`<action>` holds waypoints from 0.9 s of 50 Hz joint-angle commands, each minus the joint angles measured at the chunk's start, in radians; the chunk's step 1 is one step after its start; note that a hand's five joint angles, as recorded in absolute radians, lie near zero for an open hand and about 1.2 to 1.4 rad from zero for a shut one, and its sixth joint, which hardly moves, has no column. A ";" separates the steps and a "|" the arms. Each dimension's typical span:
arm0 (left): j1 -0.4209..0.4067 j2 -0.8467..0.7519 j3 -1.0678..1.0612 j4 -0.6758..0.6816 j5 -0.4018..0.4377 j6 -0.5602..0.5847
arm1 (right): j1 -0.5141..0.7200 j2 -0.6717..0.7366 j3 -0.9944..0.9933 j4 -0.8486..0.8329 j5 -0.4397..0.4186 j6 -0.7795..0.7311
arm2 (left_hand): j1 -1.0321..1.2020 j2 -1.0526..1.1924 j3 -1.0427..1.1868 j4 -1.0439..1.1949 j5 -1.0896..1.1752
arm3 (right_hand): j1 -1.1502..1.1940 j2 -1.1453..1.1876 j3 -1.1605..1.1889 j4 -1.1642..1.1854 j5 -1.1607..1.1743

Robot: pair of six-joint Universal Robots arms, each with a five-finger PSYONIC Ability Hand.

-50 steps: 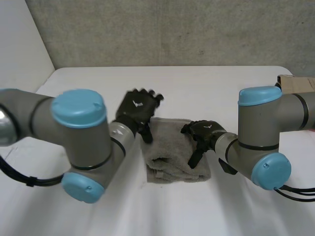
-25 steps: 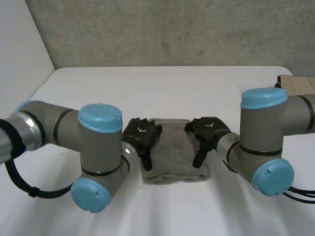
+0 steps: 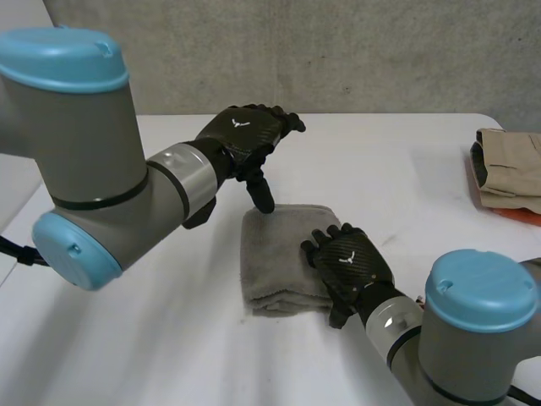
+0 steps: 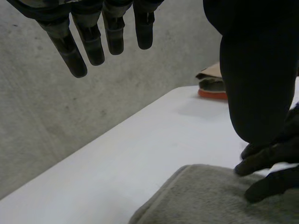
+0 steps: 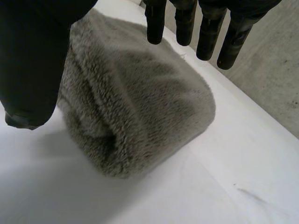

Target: Fold the laundry.

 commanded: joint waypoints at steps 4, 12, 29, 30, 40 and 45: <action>-0.006 -0.004 0.006 -0.042 0.073 -0.034 | 0.004 0.127 -0.030 -0.097 0.002 -0.009 | 0.014 0.001 -0.005 0.001 0.006 | -0.010 -0.045 -0.041 -0.060 -0.050; -0.009 -0.008 -0.003 -0.042 0.071 -0.032 | 0.005 0.156 -0.054 -0.160 -0.001 -0.017 | 0.014 0.001 -0.005 0.001 0.006 | 0.023 -0.012 -0.007 -0.026 -0.017; -0.011 -0.002 -0.009 -0.042 0.074 -0.032 | 0.005 0.216 -0.136 -0.166 -0.004 -0.038 | 0.017 0.004 -0.002 0.004 0.009 | 0.229 0.194 0.198 0.179 0.189; -0.011 -0.002 -0.007 -0.042 0.074 -0.034 | 0.005 0.220 -0.140 -0.166 -0.004 -0.038 | 0.017 0.004 -0.002 0.004 0.009 | 0.253 0.218 0.222 0.203 0.212; -0.009 -0.002 -0.015 -0.042 0.073 -0.034 | 0.002 0.259 -0.194 -0.200 -0.009 -0.038 | 0.022 0.009 0.004 0.010 0.015 | 0.819 0.784 0.789 0.770 0.779; -0.009 -0.001 -0.014 -0.040 0.073 -0.034 | -0.002 0.246 -0.202 -0.209 -0.013 -0.035 | 0.022 0.010 0.004 0.010 0.015 | 1.036 1.001 1.005 0.986 0.996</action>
